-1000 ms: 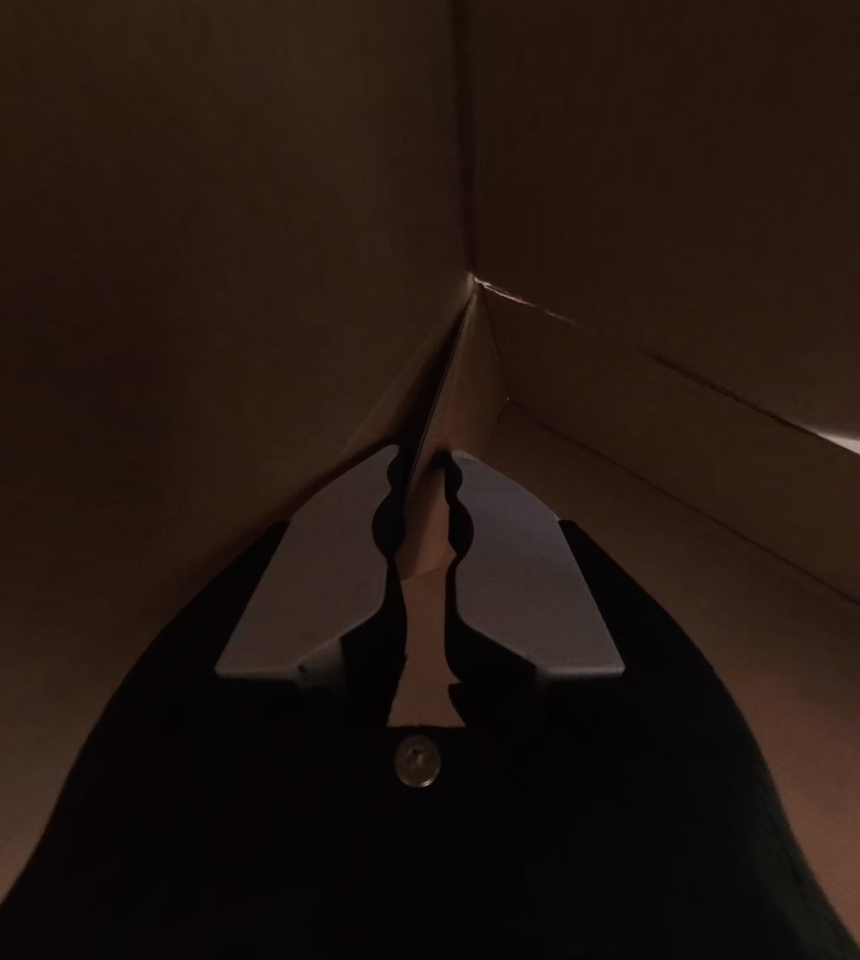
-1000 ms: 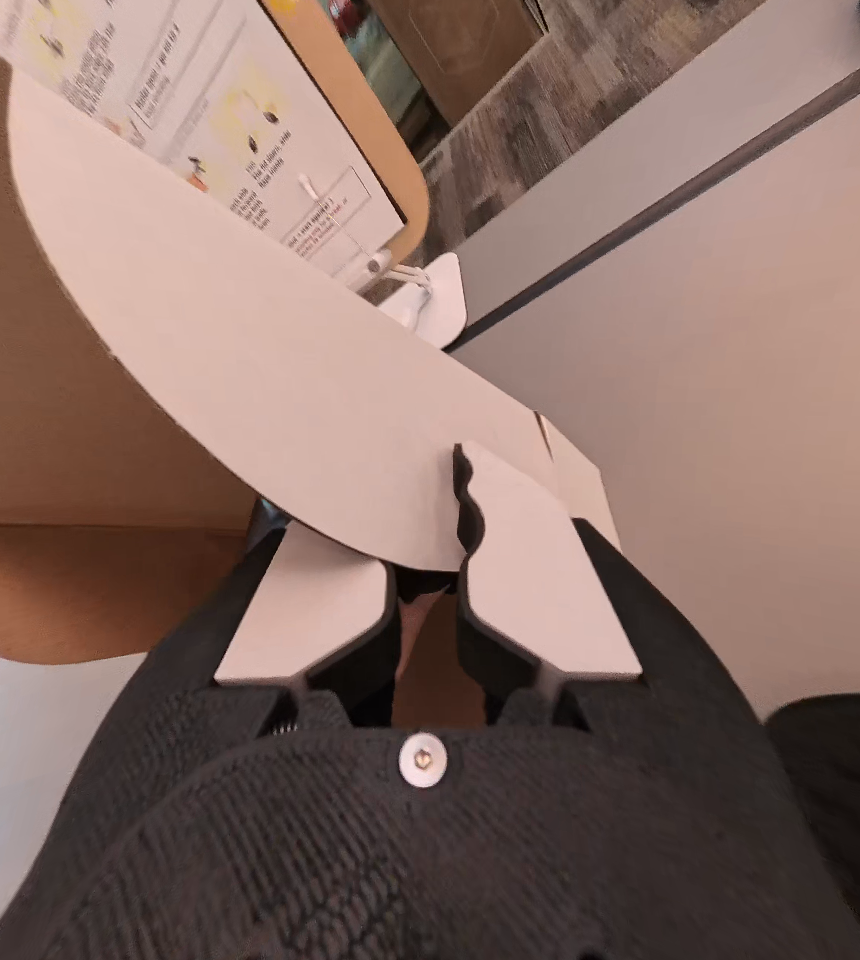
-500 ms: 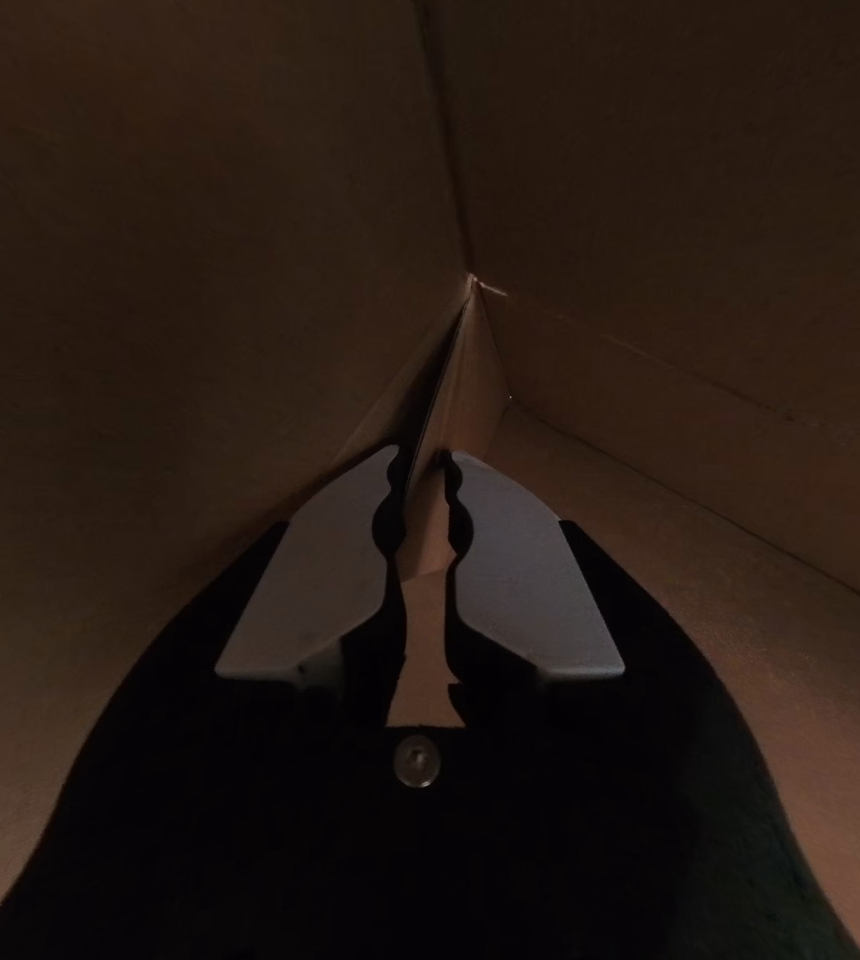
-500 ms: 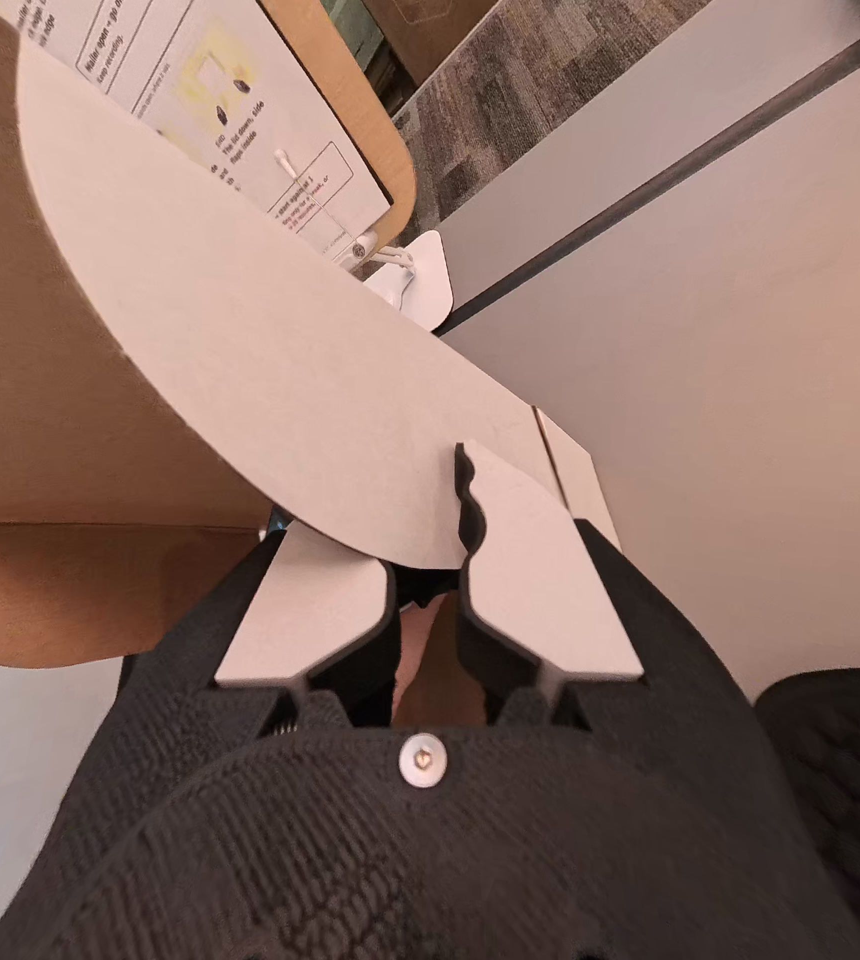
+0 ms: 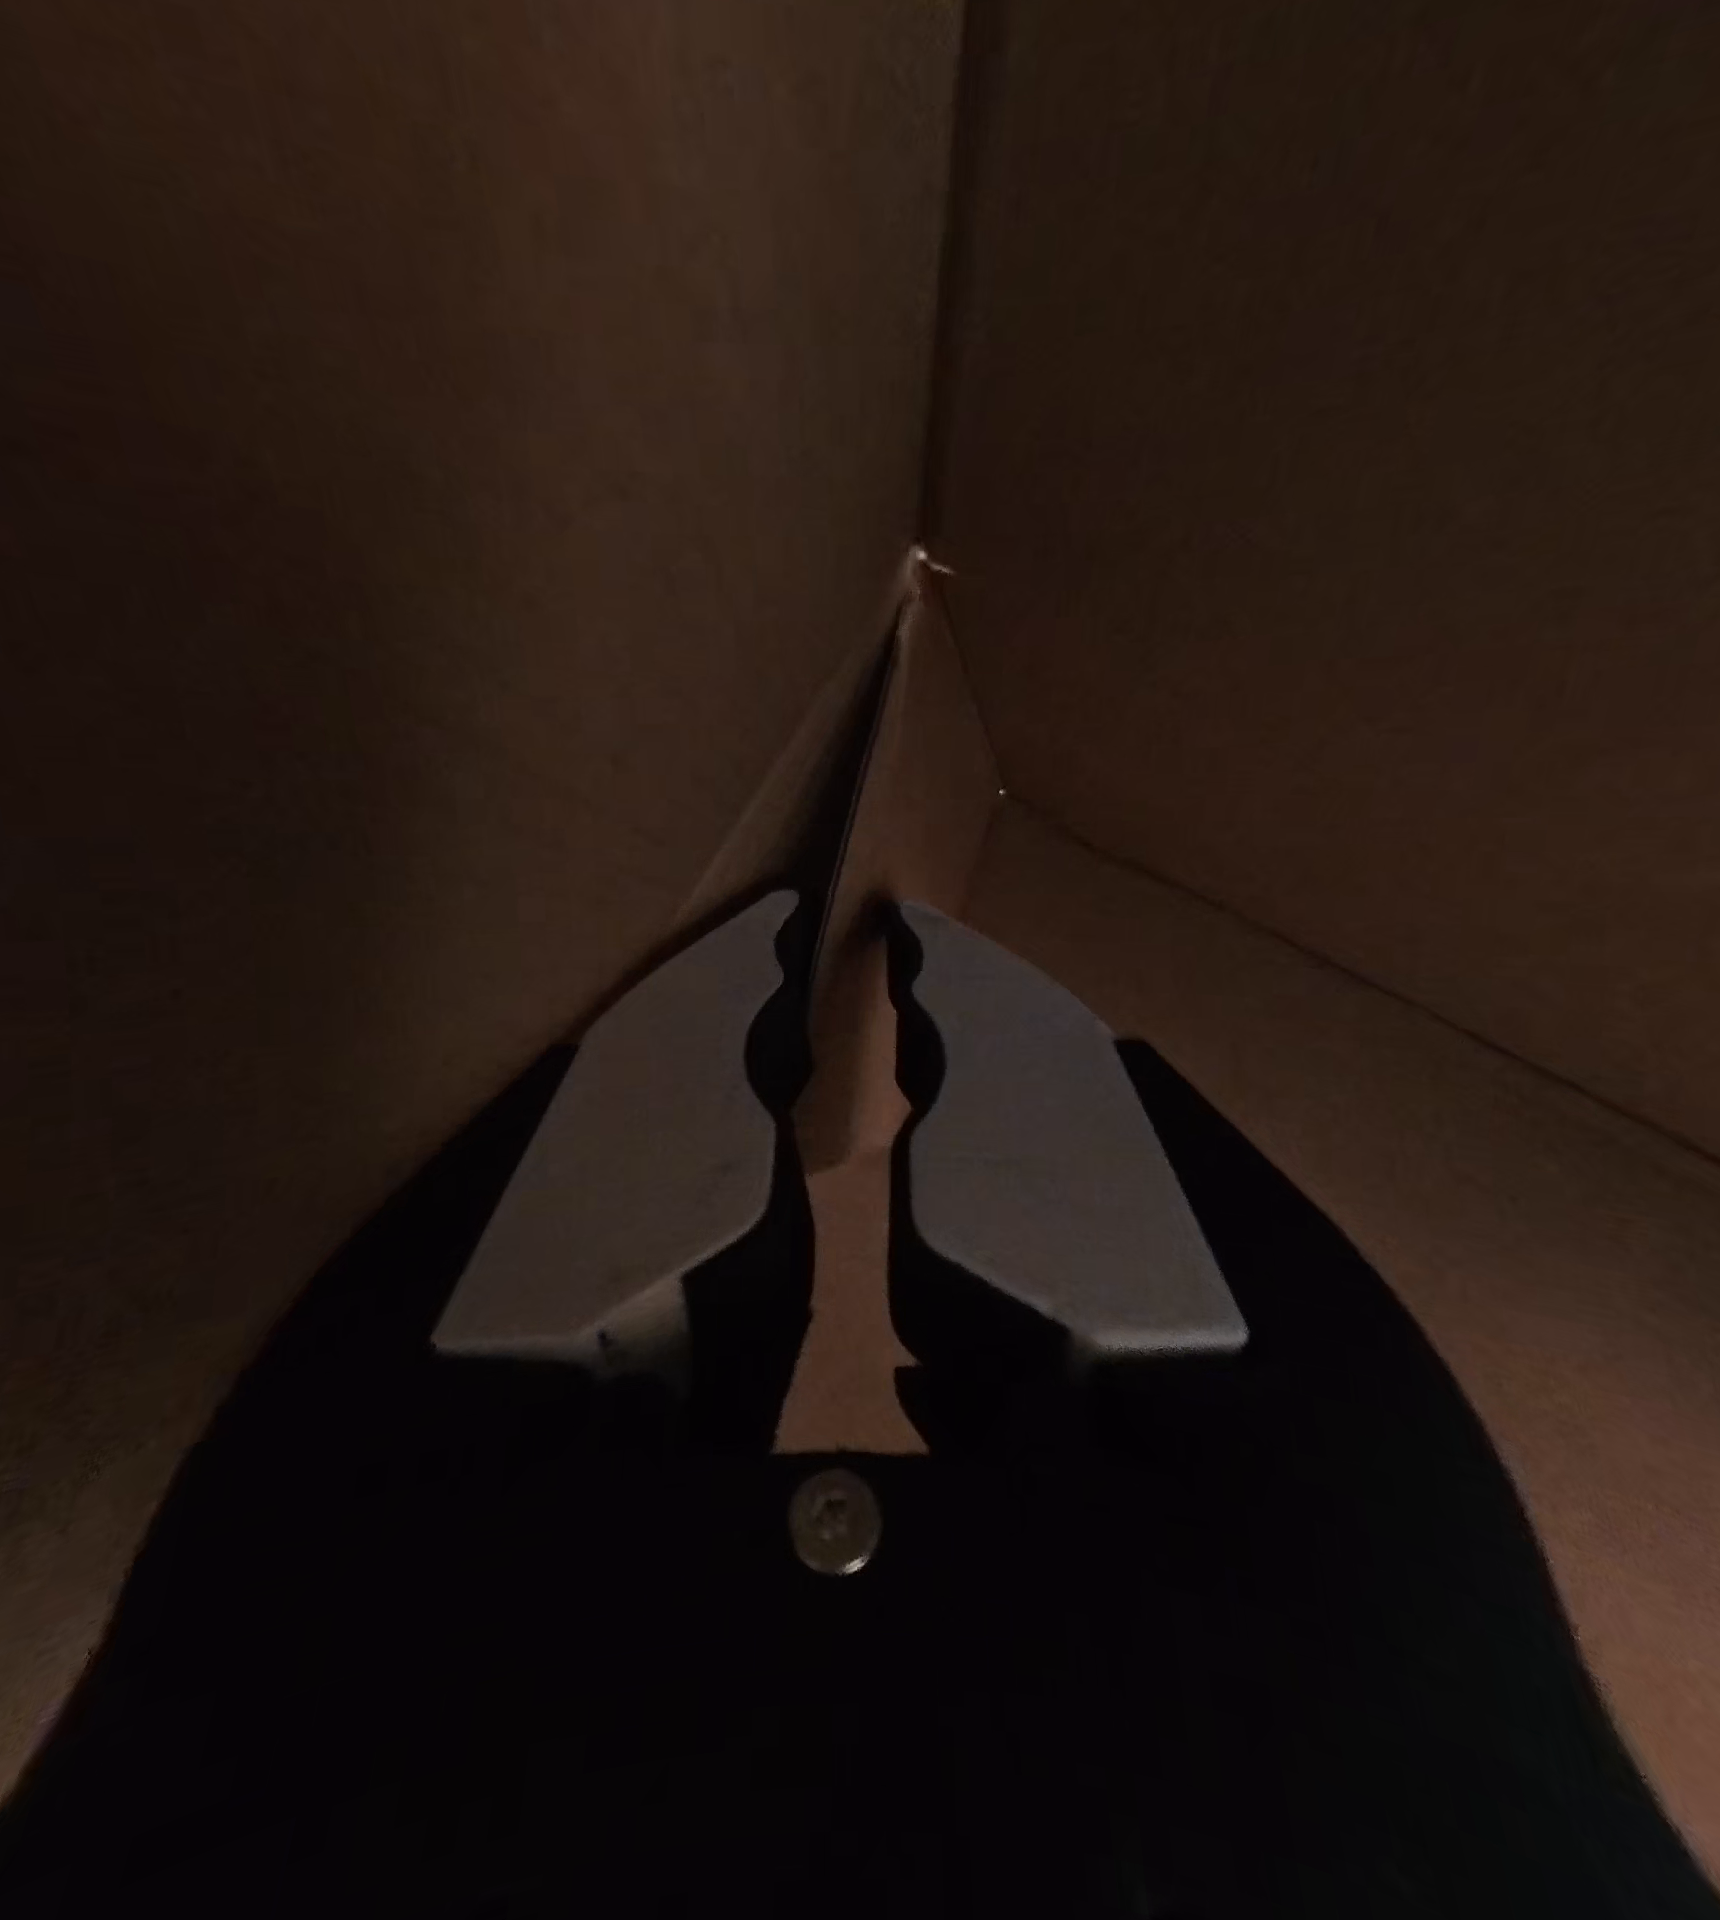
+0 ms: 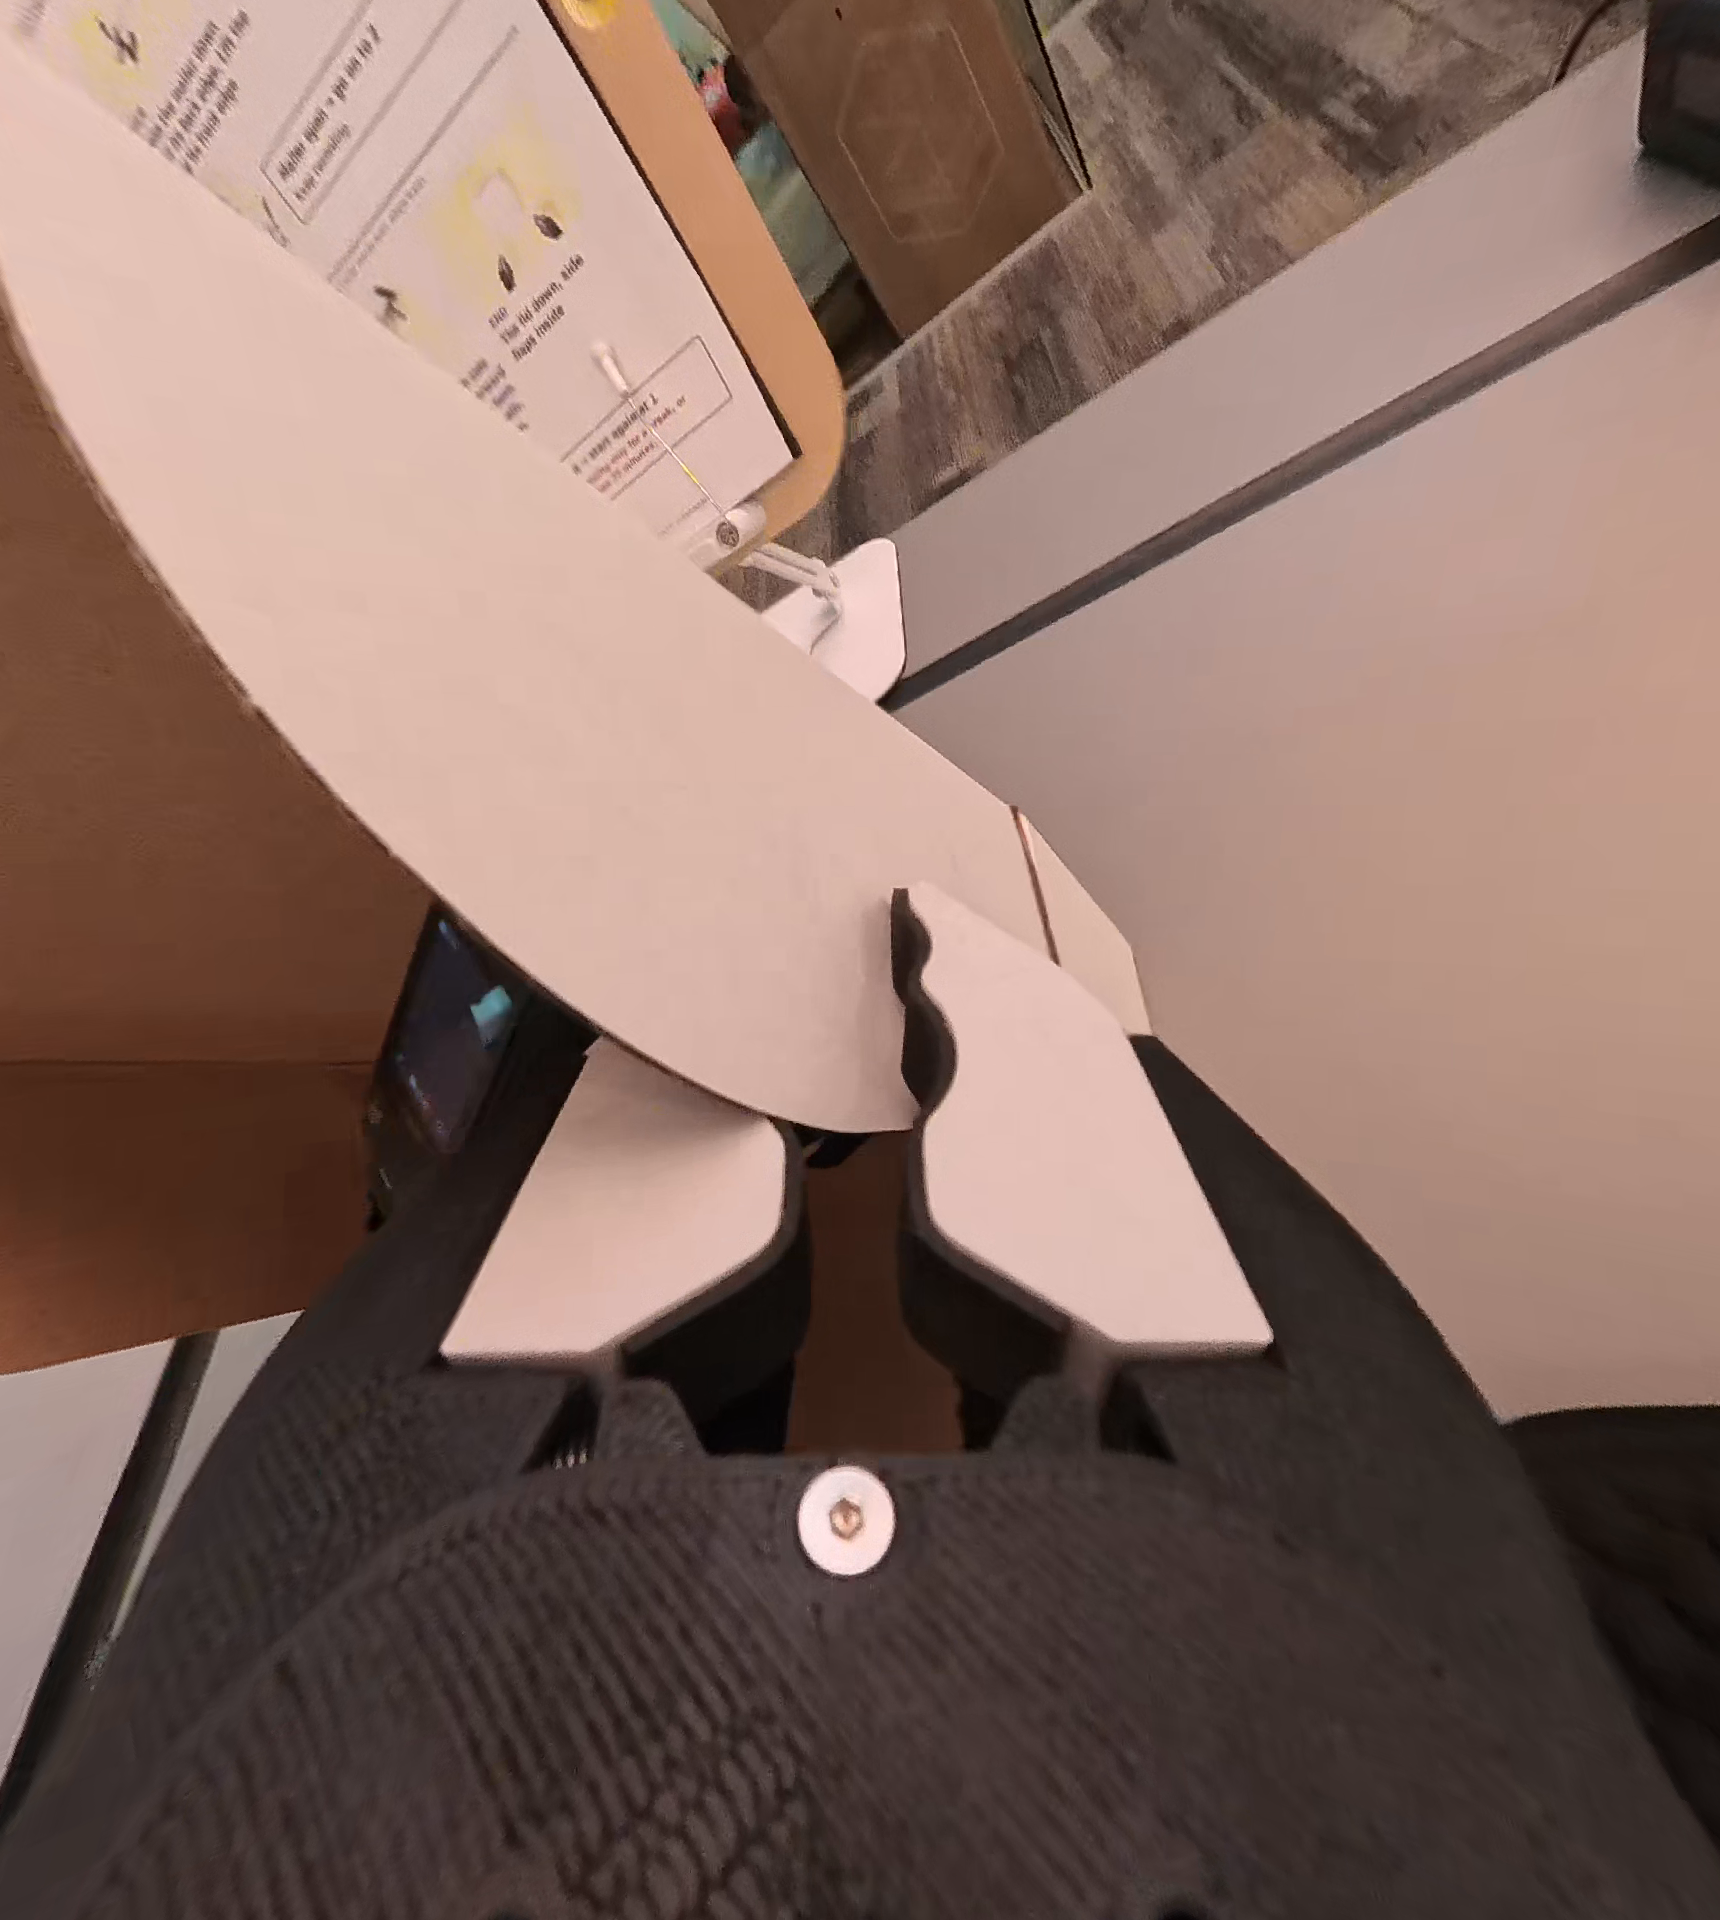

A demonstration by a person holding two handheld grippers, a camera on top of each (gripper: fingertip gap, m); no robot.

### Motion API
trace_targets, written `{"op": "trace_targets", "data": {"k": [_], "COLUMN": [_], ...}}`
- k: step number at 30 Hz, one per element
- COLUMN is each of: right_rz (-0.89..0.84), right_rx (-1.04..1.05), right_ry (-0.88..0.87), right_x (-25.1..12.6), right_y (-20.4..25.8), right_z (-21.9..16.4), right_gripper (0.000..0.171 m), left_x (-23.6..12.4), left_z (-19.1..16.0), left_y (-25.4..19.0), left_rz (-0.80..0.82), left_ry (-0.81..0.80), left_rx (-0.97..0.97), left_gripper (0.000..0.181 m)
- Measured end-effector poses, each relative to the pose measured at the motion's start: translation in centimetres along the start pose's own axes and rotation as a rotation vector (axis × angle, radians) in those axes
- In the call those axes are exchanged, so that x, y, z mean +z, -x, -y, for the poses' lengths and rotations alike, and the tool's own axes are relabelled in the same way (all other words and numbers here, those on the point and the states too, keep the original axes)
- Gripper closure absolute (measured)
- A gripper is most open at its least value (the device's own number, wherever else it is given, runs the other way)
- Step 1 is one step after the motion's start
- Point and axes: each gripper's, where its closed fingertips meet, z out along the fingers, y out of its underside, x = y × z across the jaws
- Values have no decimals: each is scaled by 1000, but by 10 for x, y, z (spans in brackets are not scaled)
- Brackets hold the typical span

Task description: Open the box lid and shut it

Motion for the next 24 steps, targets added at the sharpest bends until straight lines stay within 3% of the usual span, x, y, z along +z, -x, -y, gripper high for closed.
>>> {"op": "trace_targets", "data": {"k": [5,9,14,18,24], "right_rz": [24,7,-1,34,38], "right_rx": [9,-16,-55,-60,-129], "right_ry": [-44,-53,-66,-68,-72], "right_x": [-2,-3,-5,-8,-12], "right_y": [-4,-5,-5,-7,-15], "right_z": [-2,-4,-7,-11,-26], "right_gripper": [158,158,159,159,158], "left_x": [-12,-44,-103,-175,-326], "left_z": [12,37,46,13,-27], "left_y": [-13,-3,-20,-23,6], "left_rz": [-53,73,65,196,515], "left_ry": [-48,-191,-323,-327,-679], "left_rx": [71,178,219,92,-117], "left_gripper": [176,180,163,147,146]}}
